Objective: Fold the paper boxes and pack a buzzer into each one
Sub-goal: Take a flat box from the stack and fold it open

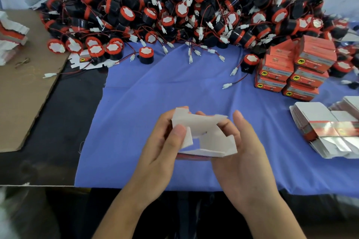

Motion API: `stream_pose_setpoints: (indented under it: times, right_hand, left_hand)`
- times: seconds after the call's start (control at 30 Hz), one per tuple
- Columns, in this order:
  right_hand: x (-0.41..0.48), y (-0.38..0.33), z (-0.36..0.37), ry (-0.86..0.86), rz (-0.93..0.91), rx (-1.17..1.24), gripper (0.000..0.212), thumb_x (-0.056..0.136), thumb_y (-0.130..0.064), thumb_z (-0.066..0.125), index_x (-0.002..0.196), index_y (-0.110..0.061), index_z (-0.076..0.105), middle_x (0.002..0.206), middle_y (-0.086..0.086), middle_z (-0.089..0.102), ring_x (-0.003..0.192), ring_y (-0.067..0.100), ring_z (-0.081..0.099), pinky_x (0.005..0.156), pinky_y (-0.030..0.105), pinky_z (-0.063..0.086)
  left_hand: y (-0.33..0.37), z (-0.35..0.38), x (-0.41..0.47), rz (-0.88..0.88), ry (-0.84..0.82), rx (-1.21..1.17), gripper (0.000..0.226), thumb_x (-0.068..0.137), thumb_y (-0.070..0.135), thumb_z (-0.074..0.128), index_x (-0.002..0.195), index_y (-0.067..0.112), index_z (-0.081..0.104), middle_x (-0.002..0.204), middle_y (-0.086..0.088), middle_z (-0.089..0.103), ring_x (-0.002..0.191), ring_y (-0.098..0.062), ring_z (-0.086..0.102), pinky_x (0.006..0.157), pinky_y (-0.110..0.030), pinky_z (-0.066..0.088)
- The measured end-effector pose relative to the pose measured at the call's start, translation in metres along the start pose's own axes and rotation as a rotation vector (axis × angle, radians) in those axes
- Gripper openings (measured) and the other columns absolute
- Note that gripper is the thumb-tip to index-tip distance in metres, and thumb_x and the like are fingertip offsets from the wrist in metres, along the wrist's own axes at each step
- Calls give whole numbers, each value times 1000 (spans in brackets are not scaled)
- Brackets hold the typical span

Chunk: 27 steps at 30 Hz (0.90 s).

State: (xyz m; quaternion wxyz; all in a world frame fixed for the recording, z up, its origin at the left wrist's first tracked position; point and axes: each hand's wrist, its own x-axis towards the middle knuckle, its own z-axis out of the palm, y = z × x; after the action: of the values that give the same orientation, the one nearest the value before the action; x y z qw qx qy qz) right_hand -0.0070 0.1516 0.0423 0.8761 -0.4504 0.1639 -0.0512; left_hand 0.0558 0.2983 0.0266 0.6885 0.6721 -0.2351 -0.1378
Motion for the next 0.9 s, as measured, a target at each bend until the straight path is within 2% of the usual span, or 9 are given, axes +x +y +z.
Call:
stream_pose_setpoints:
  times: [0.07, 0.13, 0.23, 0.33, 0.43, 0.5, 0.63, 0.73, 0.9]
  right_hand:
    - [2, -5, -1, 22, 58, -1, 67, 89, -50, 63, 127, 6, 61, 131, 11, 70, 132, 18, 60, 116, 46, 32]
    - [0, -10, -4, 26, 86, -49, 51, 81, -39, 69, 116, -3, 68, 128, 4, 72, 131, 14, 59, 113, 41, 33]
    - [0, -17, -6, -29, 104, -180, 33, 78, -25, 64, 107, -14, 74, 129, -5, 71, 111, 13, 57, 94, 33, 39]
    - [2, -23, -7, -92, 124, -306, 43, 75, -15, 63, 116, -18, 76, 122, 1, 71, 93, 14, 55, 80, 27, 45]
    - [4, -29, -4, -170, 131, -428, 44, 74, -9, 63, 114, -23, 76, 125, -1, 72, 98, 14, 63, 85, 29, 46]
    - [5, -32, -3, -204, 136, -496, 47, 72, -6, 61, 112, -26, 76, 123, -3, 74, 105, 12, 68, 89, 29, 46]
    - [5, -39, 3, -249, 118, -618, 52, 73, -7, 53, 110, -32, 78, 117, -6, 76, 103, 8, 67, 90, 30, 47]
    - [7, -40, 8, -204, 86, -642, 38, 80, -18, 55, 104, -34, 81, 113, -11, 77, 101, 5, 67, 92, 31, 47]
    - [7, -39, 8, -158, 59, -673, 24, 93, -14, 70, 104, -32, 81, 116, -8, 77, 117, 24, 66, 99, 42, 52]
  left_hand:
    - [-4, -2, -2, 6, -33, 2, 42, 106, 42, 41, 144, 27, 51, 140, 23, 60, 135, 4, 50, 100, -5, 39]
    - [-7, -5, -3, 12, -38, -19, 51, 103, 45, 33, 149, 32, 49, 150, 17, 54, 144, -1, 42, 110, -16, 36]
    - [-7, -6, -2, 3, -22, -49, 56, 103, 61, 28, 149, 38, 50, 154, 9, 52, 150, -9, 36, 114, -37, 27]
    - [-3, -6, -1, 1, -17, -43, 60, 99, 72, 34, 146, 41, 52, 152, 12, 53, 148, -5, 38, 114, -33, 31]
    - [-1, -9, 0, 35, -25, -25, 50, 100, 59, 38, 141, 38, 58, 137, 12, 64, 127, 4, 54, 104, -15, 41]
    - [0, -11, 1, 42, -30, -14, 47, 98, 49, 41, 137, 36, 62, 127, 8, 68, 118, -2, 61, 98, -12, 44]
    - [2, -16, -1, 40, -138, 0, 54, 90, 43, 52, 142, 31, 57, 140, 8, 63, 132, -11, 56, 103, -18, 45]
    - [1, -19, -1, 31, -194, 22, 63, 86, 41, 61, 148, 35, 50, 151, 10, 54, 144, -14, 46, 108, -18, 42]
    - [0, -18, 0, 23, -114, -75, 56, 91, 44, 44, 144, 35, 57, 145, 2, 61, 141, -21, 50, 113, -41, 37]
